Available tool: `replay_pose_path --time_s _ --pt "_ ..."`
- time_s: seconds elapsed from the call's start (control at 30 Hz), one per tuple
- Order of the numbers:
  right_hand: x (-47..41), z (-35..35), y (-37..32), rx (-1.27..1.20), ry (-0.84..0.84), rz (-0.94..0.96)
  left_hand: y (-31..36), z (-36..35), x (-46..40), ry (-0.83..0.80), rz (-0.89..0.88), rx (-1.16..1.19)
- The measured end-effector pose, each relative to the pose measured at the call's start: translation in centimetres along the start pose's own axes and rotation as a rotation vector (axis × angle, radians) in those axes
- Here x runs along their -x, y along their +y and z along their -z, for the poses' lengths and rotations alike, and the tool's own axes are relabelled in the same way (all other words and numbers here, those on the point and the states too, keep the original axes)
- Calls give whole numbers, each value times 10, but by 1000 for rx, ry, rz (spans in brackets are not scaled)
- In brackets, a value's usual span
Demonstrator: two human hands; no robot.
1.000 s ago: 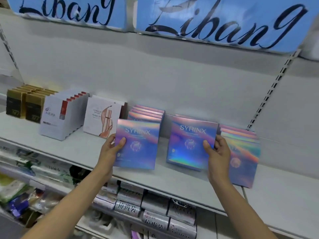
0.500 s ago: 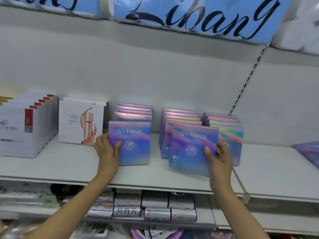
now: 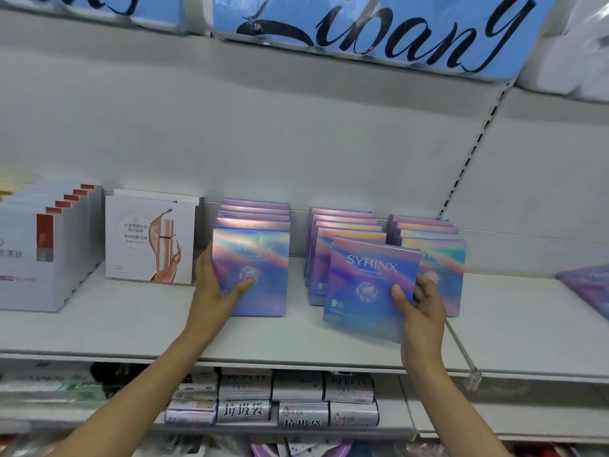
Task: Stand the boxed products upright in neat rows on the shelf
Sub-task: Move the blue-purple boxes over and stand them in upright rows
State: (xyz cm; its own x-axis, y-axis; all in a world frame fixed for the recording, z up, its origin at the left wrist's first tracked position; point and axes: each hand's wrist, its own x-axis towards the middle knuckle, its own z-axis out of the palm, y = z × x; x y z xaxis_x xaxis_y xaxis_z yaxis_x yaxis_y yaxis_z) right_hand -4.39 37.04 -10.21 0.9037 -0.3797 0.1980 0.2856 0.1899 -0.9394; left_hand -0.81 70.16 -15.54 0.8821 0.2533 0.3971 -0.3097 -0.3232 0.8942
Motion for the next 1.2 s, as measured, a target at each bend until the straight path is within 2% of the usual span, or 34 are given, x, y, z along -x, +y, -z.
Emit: replay_pose_path --time_s 0.77,0.87,1.0,1.2 --pt "-26 -13 19 45 -107 -3 -3 -4 -5 -11 54 62" --pt "-24 -18 28 151 -144 49 -4 -2 -5 -19 58 61" --pt "-16 -14 37 395 -76 165 -1 -3 -5 -13 64 48" --pt "-25 -14 45 421 -212 64 0 -3 -5 -14 80 46"
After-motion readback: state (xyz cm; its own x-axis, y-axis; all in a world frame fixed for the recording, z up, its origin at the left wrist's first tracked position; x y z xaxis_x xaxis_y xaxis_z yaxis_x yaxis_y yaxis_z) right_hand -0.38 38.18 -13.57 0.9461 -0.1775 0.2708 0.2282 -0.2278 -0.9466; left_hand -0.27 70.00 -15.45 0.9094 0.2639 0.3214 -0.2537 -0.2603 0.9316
